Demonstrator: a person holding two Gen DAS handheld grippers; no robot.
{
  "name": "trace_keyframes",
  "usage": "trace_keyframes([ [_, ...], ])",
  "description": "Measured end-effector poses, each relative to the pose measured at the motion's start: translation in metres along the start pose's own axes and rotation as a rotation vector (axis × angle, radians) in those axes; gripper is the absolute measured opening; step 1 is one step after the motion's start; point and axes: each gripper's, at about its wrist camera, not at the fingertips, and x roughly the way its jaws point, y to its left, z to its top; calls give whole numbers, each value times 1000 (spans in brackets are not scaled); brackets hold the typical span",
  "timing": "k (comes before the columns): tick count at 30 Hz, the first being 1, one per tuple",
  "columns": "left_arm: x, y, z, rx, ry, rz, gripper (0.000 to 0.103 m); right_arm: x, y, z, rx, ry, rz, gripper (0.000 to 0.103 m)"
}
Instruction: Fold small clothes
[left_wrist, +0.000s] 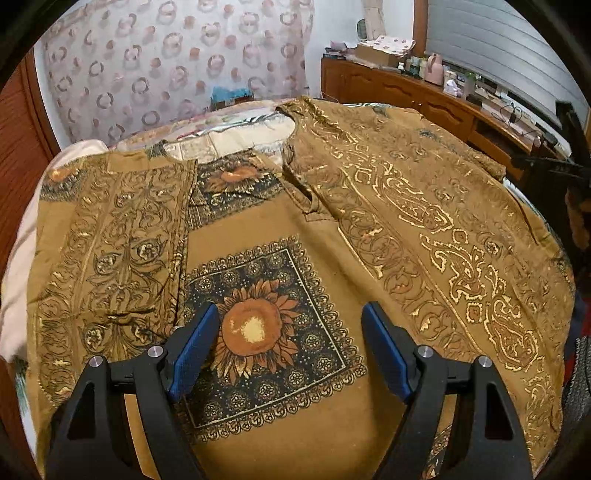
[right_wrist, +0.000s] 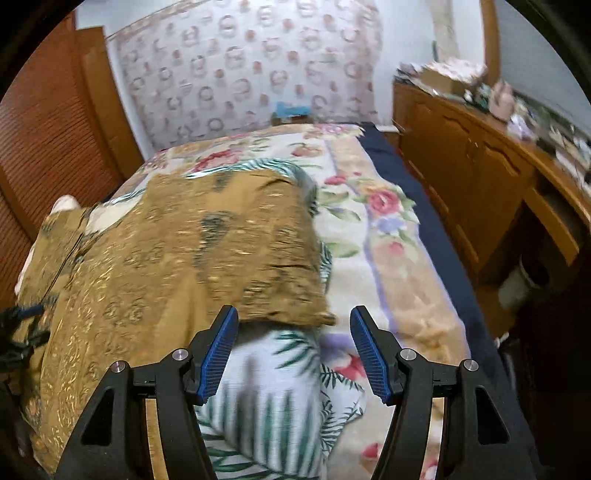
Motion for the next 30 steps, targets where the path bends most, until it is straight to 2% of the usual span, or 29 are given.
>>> trace_keyframes([
  [3, 1, -1, 0, 7, 3, -4, 84, 9, -4, 2, 26, 16, -1, 65],
  [12, 2, -2, 0, 5, 6, -4, 87, 49, -12, 15, 165, 97, 136, 65],
  [15, 2, -2, 1, 6, 7, -4, 88, 53, -20, 18, 189, 113, 155, 54],
  [17, 3, -2, 1, 8, 9, -7, 90, 52, -21, 21, 183, 115, 158, 41],
  [18, 3, -3, 1, 10, 9, -6, 90, 51, -22, 22, 172, 113, 152, 37],
  [19, 4, -3, 2, 10, 9, -7, 90, 49, -21, 24, 154, 106, 136, 27],
  [20, 4, -3, 2, 10, 9, -6, 90, 49, -18, 26, 130, 97, 117, 21],
  [23, 4, -3, 2, 10, 9, -6, 90, 36, -1, 33, 39, 44, 39, 13],
  [27, 4, -3, 2, 10, 9, -6, 90, 14, 31, 42, -99, -51, -51, 12],
  [30, 4, -3, 2, 10, 9, -6, 90, -3, 63, 49, -194, -131, -42, 12],
])
